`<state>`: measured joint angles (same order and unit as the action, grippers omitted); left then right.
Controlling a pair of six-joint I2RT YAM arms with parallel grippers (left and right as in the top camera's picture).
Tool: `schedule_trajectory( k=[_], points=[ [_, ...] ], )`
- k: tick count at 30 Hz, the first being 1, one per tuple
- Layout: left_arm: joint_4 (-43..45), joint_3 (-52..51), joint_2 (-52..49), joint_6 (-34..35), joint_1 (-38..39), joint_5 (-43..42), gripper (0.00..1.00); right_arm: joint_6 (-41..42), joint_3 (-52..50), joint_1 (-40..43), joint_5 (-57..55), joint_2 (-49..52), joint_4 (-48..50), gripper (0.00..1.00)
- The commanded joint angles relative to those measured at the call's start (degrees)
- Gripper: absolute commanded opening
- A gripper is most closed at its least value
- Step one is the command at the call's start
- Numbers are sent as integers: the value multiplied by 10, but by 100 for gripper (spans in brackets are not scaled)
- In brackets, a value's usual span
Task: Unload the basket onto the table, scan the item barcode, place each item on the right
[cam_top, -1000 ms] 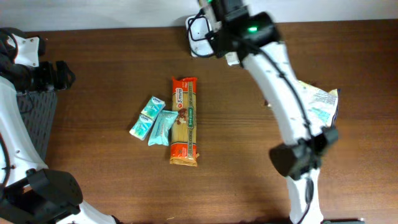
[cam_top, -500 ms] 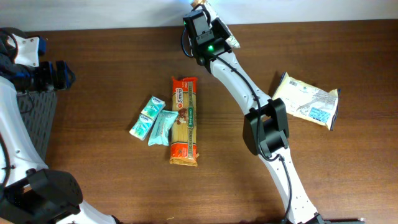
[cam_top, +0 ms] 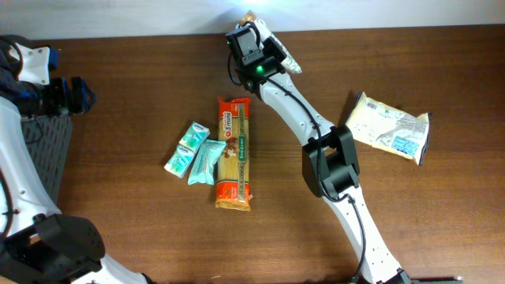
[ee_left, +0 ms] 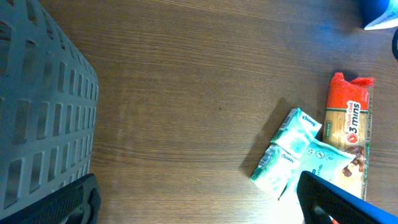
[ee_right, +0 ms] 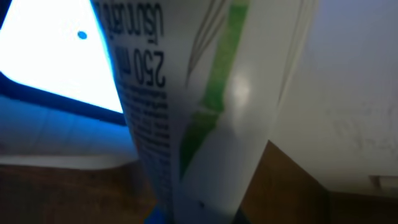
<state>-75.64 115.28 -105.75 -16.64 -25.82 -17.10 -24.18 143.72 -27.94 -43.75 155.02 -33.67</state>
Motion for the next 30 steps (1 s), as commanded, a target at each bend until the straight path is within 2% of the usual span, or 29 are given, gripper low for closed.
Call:
schedule_trajectory(
  k=[1, 5, 7, 8, 11, 14, 18, 22, 30],
  points=[
    [1, 0, -4, 6, -1, 0, 99, 10, 8, -7, -10, -70, -19, 4],
    [1, 0, -4, 6, -1, 0, 99, 142, 9, -9, 91, -166, -155, 4],
    [1, 0, -4, 6, -1, 0, 99, 220, 9, -5, 217, -229, -285, 4],
    [1, 0, -4, 6, -1, 0, 99, 233, 9, -2, 252, -243, -323, 4],
    [1, 0, -4, 6, -1, 0, 99, 266, 9, 31, 407, -276, -516, 4],
    [1, 0, -4, 6, -1, 0, 99, 299, -11, 71, 449, -258, -637, 4],
    [1, 0, -4, 6, -1, 0, 99, 307, -136, 94, 451, -257, -622, 4],
    [1, 0, -4, 6, -1, 0, 99, 307, -266, 116, 468, -257, -557, 4],
    [1, 0, -4, 6, -1, 0, 99, 311, -307, 204, 468, -256, -516, 4]
  ],
)
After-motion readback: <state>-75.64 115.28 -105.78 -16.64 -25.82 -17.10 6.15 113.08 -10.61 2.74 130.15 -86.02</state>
